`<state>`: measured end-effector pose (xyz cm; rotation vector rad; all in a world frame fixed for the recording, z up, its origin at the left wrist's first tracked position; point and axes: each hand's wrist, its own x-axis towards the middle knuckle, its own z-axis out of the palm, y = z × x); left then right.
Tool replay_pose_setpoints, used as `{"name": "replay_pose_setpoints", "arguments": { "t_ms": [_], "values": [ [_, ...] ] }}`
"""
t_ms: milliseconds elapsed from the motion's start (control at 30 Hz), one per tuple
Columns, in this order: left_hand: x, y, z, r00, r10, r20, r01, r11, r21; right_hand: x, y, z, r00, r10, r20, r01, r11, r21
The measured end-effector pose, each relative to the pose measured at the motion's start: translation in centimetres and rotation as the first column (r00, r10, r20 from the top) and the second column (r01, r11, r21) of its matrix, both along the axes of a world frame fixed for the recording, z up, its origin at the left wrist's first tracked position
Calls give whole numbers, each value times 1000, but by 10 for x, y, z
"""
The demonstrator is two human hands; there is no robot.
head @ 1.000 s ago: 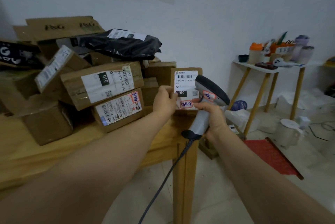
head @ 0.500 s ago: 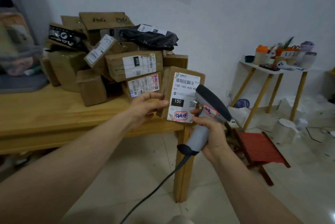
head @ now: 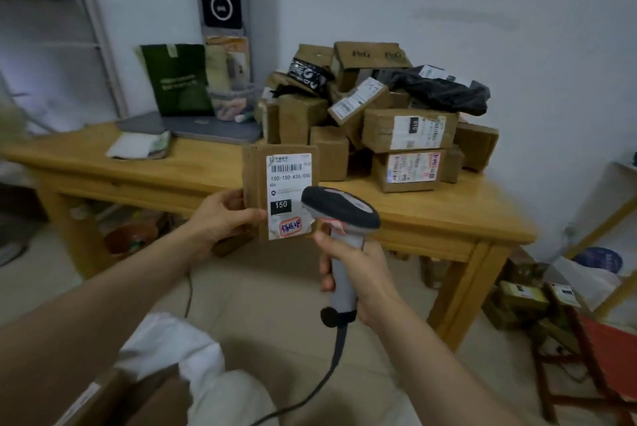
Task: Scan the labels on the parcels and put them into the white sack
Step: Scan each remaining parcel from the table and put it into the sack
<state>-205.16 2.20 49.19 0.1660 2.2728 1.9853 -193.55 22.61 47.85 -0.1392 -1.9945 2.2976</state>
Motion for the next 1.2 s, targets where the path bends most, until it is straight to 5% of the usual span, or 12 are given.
{"name": "replay_pose_setpoints", "arguments": {
  "t_ms": [333,600,1067,1200],
  "values": [
    [3,-135,-43,957,289,1,-289,957,-28,-34,-114,-10,984,175,37,-179,967,179],
    [-4,-195,-72,936,344,78,-337,937,-94,-60,-164,-23,960,264,94,-278,937,212],
    [6,-232,-94,874,462,150,-448,886,-119,-93,-207,-45,901,415,125,-432,886,172],
    [22,-244,-119,755,577,312,-565,813,-140,-94,-213,-57,845,497,197,-511,859,28]
  ]
}}
